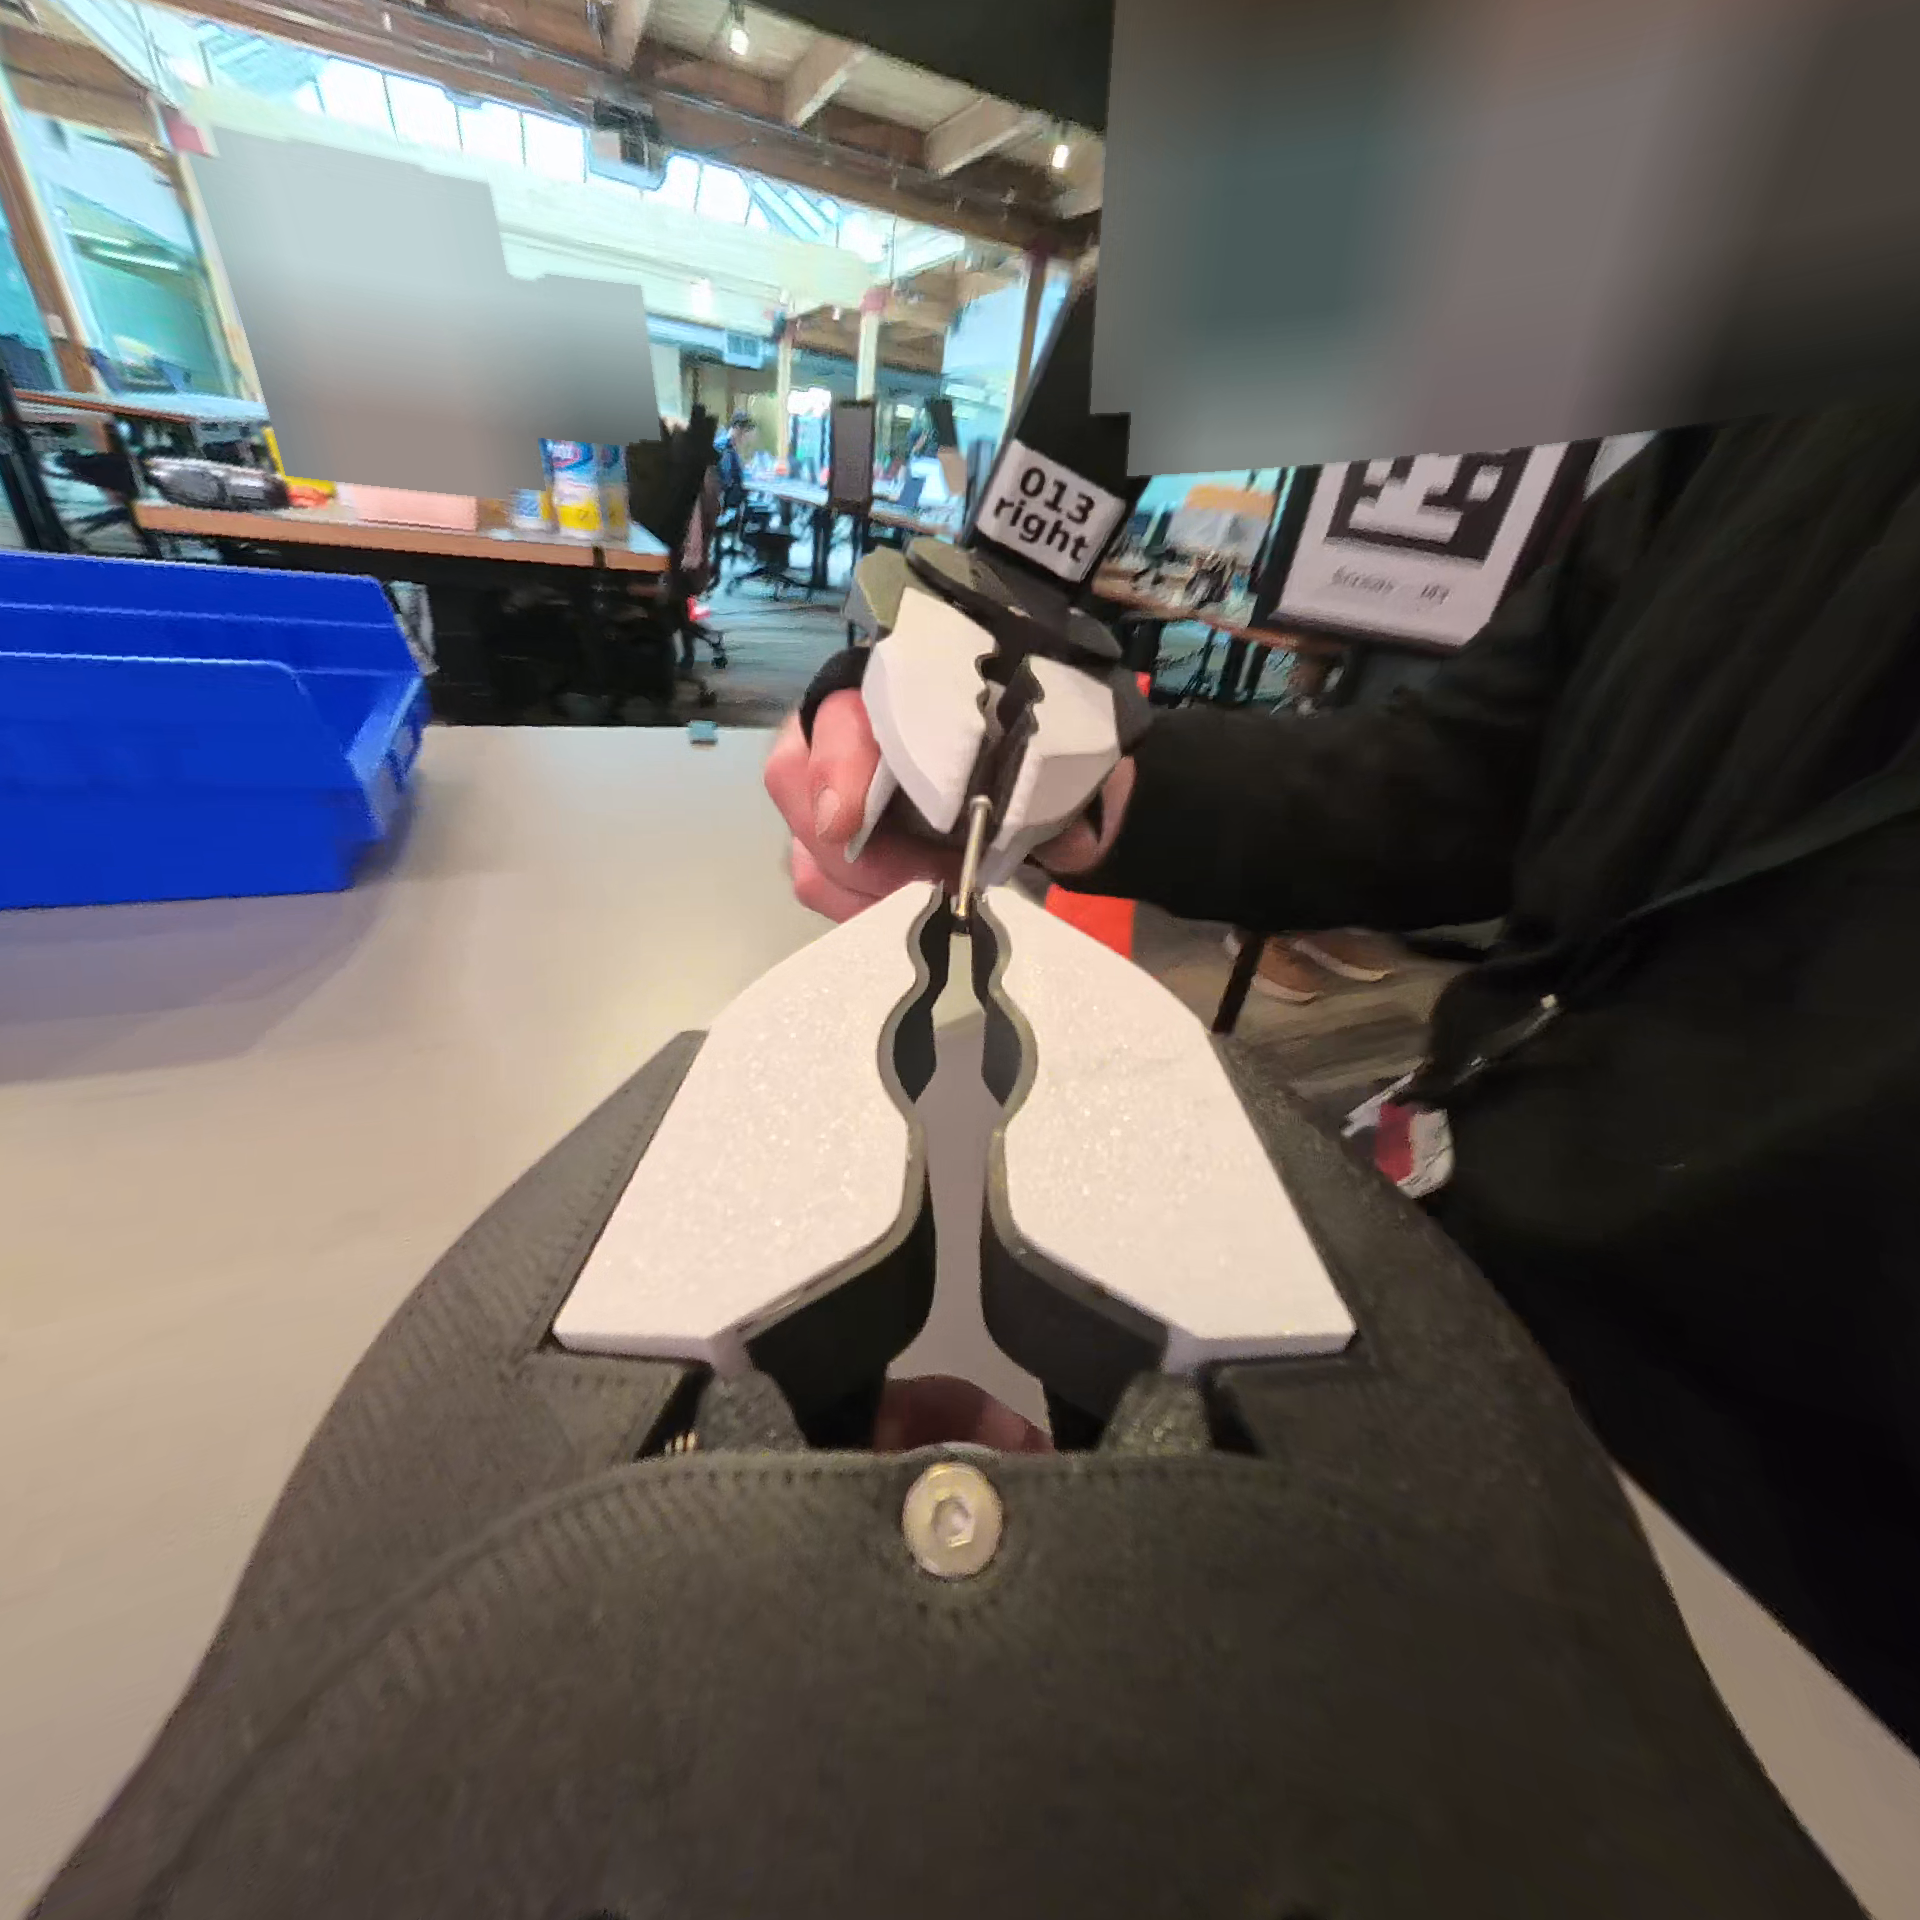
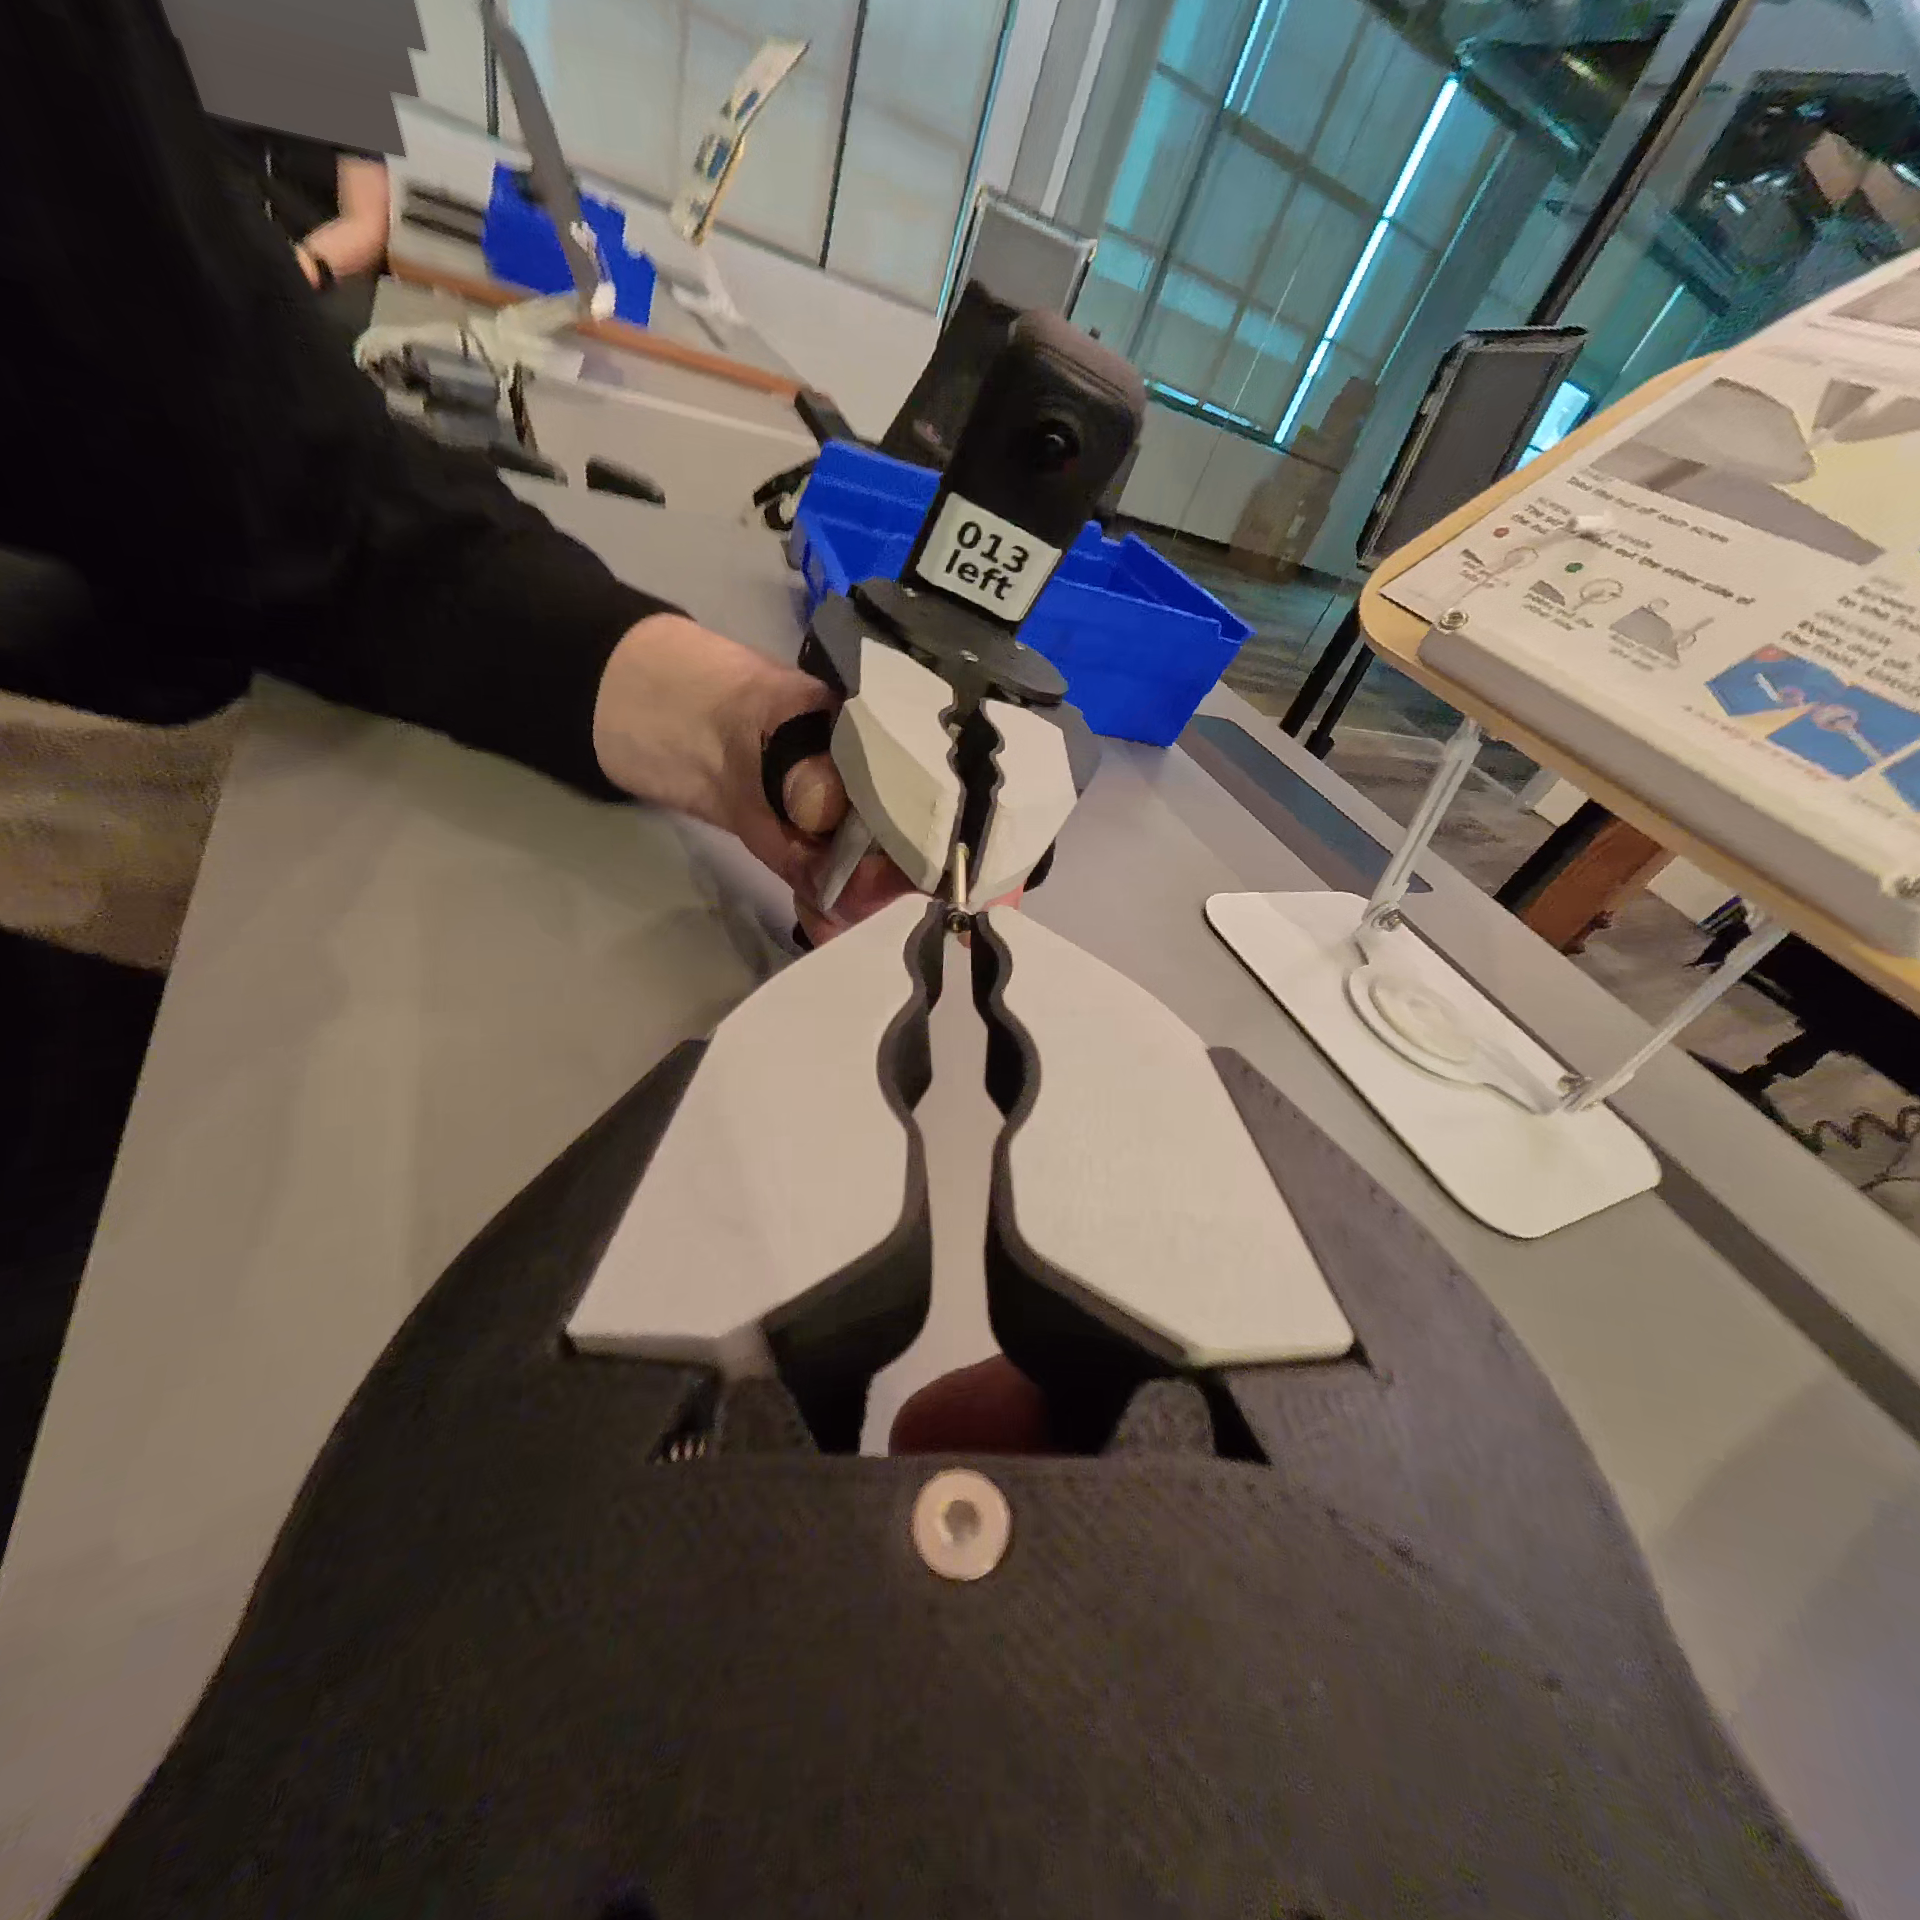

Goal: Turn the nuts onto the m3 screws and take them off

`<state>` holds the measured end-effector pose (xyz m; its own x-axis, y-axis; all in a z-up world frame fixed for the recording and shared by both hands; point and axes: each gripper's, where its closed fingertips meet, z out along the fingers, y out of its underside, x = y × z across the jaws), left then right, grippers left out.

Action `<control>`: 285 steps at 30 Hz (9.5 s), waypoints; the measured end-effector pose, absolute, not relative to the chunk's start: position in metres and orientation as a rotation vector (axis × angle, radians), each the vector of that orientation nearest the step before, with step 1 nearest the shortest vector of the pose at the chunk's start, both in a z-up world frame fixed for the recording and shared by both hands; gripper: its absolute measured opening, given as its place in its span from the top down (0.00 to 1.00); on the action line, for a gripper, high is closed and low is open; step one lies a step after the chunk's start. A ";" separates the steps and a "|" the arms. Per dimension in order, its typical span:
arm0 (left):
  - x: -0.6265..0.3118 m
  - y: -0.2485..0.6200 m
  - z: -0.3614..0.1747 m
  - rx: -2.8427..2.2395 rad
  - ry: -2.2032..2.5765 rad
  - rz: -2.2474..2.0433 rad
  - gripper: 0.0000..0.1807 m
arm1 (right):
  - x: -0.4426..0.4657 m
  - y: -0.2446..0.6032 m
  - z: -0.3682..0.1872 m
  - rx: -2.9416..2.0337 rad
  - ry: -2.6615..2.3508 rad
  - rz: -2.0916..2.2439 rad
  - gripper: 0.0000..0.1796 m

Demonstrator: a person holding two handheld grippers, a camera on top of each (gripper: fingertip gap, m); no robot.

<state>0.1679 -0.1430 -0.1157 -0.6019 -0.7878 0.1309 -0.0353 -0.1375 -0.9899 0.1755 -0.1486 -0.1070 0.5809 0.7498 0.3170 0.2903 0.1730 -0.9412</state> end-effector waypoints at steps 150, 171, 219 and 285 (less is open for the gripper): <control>0.143 -0.141 -0.140 -0.716 1.664 -0.827 0.98 | 0.145 -0.149 -0.126 -1.616 -0.549 0.850 0.97; 0.147 -0.136 -0.154 -0.725 1.674 -0.762 0.98 | 0.146 -0.148 -0.138 -1.634 -0.479 0.944 0.97; 0.147 -0.134 -0.147 -0.770 1.624 -0.868 0.98 | 0.146 -0.150 -0.128 -1.546 -0.564 0.764 0.86; 0.146 -0.130 -0.142 -0.789 1.593 -0.878 0.98 | 0.135 -0.152 -0.136 -1.609 -0.704 0.645 0.89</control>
